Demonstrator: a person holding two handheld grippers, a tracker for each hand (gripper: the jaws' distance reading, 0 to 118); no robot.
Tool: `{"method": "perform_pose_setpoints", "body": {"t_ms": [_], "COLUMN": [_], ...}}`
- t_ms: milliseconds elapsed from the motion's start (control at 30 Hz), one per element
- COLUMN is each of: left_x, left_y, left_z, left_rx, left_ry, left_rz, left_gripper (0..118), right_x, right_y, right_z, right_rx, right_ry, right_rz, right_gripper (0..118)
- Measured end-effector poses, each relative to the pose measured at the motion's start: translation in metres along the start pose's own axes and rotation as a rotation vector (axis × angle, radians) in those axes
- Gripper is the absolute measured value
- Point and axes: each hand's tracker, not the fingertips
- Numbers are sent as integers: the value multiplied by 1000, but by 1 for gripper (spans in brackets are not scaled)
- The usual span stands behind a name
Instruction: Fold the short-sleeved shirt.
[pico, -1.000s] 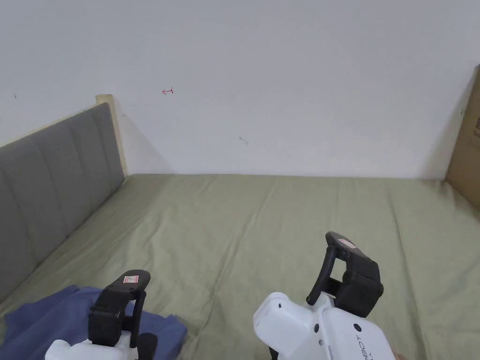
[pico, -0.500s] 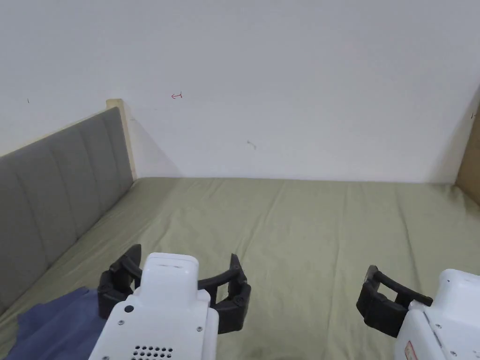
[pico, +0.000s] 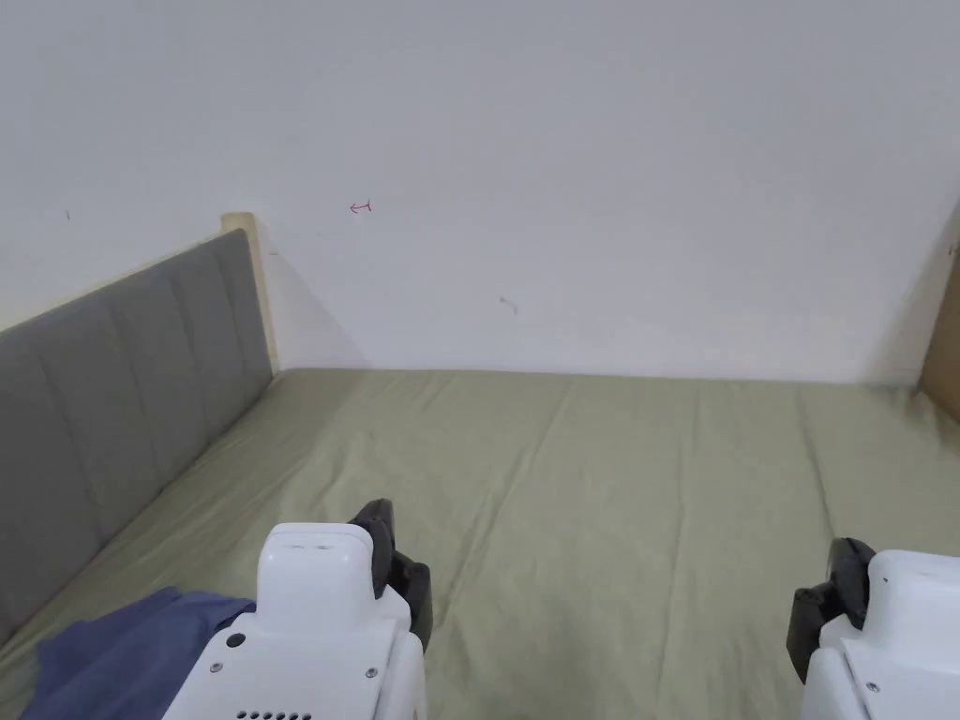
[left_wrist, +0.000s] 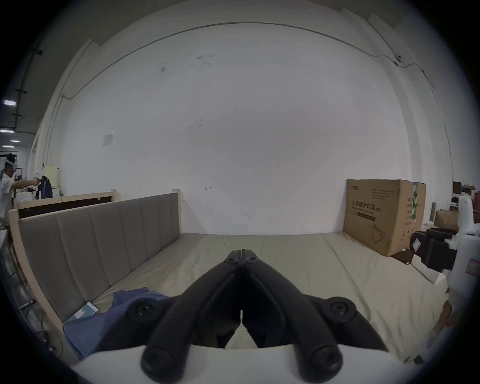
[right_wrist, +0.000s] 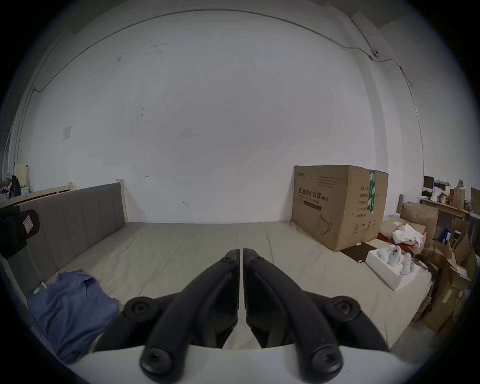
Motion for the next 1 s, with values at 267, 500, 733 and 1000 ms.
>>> {"method": "perform_pose_setpoints", "body": {"t_ms": [267, 500, 733, 1000], "left_x": [-23, -91, -147, -204], "left_y": [8, 14, -8, -76], "left_z": [7, 50, 71, -7], "left_rx": [-18, -18, -121, -446], "left_ry": [45, 300, 452, 396], "left_rz": [14, 44, 85, 263], "left_gripper": [0, 0, 0, 0], "right_x": [-34, -118, -190, -197], "right_y": [10, 16, 4, -19], "right_z": [-4, -4, 10, 1], "right_rx": [-31, -66, -116, -216], "right_ry": [163, 492, 638, 636], "right_rz": [49, 10, 94, 151], "right_gripper": [0, 0, 0, 0]}}
